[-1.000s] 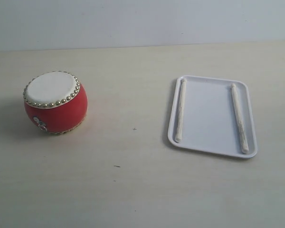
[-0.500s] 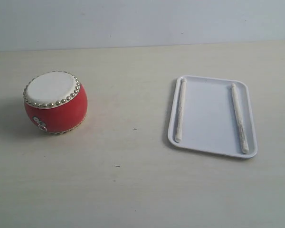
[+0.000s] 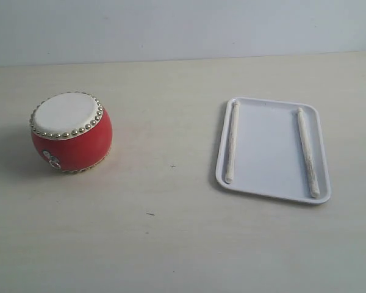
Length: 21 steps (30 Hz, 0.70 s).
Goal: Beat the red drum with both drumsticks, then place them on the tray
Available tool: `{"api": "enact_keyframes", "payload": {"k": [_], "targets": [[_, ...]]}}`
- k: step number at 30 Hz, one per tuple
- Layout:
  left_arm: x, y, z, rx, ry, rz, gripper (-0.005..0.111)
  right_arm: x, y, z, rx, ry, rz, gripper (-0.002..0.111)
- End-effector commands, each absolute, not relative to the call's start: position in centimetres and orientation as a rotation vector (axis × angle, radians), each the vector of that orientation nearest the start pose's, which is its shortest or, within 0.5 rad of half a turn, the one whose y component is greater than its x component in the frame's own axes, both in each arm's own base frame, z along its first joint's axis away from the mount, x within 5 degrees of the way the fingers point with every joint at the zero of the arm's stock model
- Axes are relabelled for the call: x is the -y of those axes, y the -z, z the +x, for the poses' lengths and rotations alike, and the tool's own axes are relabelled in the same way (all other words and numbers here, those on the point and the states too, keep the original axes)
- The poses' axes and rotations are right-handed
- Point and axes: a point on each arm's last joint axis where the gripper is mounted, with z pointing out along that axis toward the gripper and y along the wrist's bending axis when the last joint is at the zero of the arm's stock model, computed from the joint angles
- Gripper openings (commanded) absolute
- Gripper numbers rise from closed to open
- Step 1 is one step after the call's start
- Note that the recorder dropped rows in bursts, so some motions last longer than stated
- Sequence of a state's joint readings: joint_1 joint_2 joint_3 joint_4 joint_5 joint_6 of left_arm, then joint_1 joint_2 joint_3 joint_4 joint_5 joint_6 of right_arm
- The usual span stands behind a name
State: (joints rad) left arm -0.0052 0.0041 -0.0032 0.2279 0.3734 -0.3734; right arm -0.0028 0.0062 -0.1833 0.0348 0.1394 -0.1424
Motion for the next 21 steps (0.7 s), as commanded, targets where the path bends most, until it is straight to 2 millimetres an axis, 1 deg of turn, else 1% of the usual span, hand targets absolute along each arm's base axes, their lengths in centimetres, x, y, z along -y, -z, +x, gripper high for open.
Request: {"api": "enact_keyframes", "payload": {"k": [1, 4, 6, 11, 13, 16, 21], "targets": [[-0.7, -18.1, 5.3, -1.836, 0.044, -0.196, 0.000, 0.7, -24.6, 4.5, -1.598, 0.098, 0.031, 0.000], [-0.7, -18.1, 5.3, -1.836, 0.044, -0.196, 0.000, 0.9, -23.7, 4.5, -1.670, 0.108, 0.053, 0.000], [-0.7, -18.1, 5.3, -1.836, 0.044, -0.196, 0.000, 0.9, -22.9, 4.7, -1.696, 0.130, 0.038, 0.000], [-0.7, -18.1, 5.3, -1.836, 0.044, -0.196, 0.000, 1.0, -19.8, 5.1, -1.789, 0.177, -0.006, 0.000], [-0.7, -18.1, 5.3, -1.836, 0.044, -0.196, 0.000, 1.0, -18.9, 5.2, -1.814, 0.176, -0.007, 0.000], [-0.7, -18.1, 5.3, -1.836, 0.044, -0.196, 0.000, 1.0, -18.2, 5.3, -1.837, 0.158, 0.006, 0.000], [-0.7, -18.1, 5.3, -1.836, 0.044, -0.196, 0.000, 0.9, -18.2, 5.3, -1.829, 0.133, 0.020, 0.000]]}}
